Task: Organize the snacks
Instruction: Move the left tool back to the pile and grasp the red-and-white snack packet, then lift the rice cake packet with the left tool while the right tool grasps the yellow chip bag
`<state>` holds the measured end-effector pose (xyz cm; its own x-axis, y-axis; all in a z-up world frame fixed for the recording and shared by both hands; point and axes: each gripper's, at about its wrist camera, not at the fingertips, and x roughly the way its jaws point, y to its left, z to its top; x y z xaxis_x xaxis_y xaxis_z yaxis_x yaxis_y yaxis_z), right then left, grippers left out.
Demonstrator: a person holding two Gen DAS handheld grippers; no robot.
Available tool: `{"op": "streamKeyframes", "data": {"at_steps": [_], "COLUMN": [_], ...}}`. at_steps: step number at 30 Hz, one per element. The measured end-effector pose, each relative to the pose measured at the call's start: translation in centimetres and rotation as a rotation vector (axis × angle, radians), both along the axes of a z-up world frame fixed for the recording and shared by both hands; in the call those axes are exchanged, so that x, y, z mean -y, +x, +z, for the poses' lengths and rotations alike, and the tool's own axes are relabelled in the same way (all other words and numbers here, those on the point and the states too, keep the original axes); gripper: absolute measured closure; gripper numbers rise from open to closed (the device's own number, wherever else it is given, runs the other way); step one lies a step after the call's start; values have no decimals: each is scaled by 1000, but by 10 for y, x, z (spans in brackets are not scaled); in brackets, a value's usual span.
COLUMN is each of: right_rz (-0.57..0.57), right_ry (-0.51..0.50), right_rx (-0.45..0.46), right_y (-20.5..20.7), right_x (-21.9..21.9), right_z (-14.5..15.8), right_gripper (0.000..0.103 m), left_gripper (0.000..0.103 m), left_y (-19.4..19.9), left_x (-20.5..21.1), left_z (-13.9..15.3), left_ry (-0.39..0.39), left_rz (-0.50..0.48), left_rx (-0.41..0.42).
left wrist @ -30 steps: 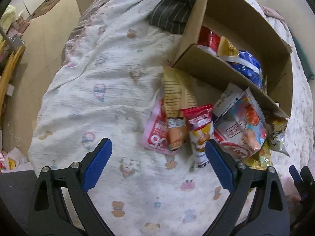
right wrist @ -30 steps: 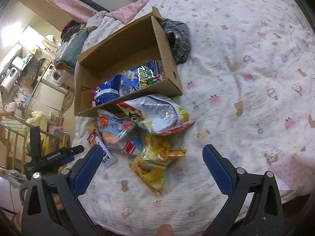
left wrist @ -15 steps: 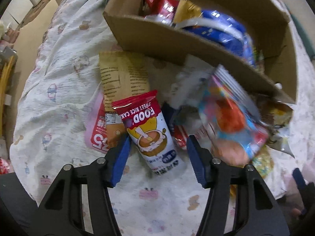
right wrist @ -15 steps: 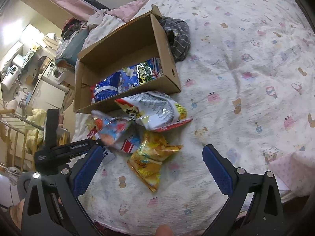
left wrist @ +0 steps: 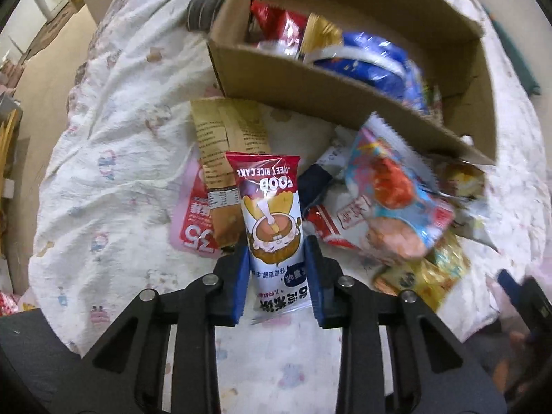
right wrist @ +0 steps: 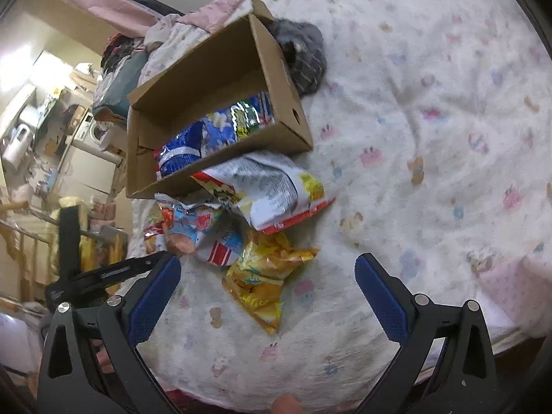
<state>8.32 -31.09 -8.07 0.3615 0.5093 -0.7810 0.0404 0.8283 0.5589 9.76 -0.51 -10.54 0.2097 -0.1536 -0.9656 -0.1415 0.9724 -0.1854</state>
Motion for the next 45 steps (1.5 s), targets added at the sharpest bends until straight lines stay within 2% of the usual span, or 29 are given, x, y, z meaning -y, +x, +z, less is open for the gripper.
{"op": "streamKeyframes", "data": {"at_steps": [2, 4, 7, 11, 14, 16, 18, 20, 22, 25, 33, 39, 45], "right_rz": [10, 25, 41, 61, 60, 67, 85, 94, 104, 113, 120, 130, 148], "right_ry": [84, 96, 70, 32, -56, -79, -101, -109, -78, -79, 7, 31, 28], "right_rx": [-70, -121, -185, -232, -262, -269, -262, -252, -253, -235, -211, -146, -83], "right_y": [2, 4, 9, 20, 25, 27, 29, 30, 31, 30, 5, -12, -13], "right_x": [0, -6, -22, -44, -57, -61, -66, -68, -70, -70, -55, -53, -46], "right_z": [-14, -24, -40, -51, -58, -61, -61, -62, -62, -59, -41, -14, 13], "right_gripper": [1, 12, 17, 18, 21, 22, 25, 32, 50, 58, 62, 62, 62], "left_gripper": [77, 77, 77, 77, 77, 77, 77, 77, 77, 77, 77, 77, 77], "left_y": [-9, -16, -8, -2, -6, -7, -9, -10, -10, -9, -11, -14, -19], "left_x": [-5, -8, -19, -28, -24, -25, -27, -29, -28, -27, -21, -22, -21], "left_z": [9, 13, 13, 15, 20, 20, 20, 20, 21, 22, 29, 41, 62], "left_ry": [-6, -16, -31, -27, -19, -19, -22, -31, -23, -15, -20, -15, -4], "left_rz": [-17, -31, -41, -54, -54, -53, -46, -43, -46, -48, -51, -49, -58], "left_rx": [18, 27, 30, 40, 49, 50, 49, 48, 55, 62, 72, 99, 145]}}
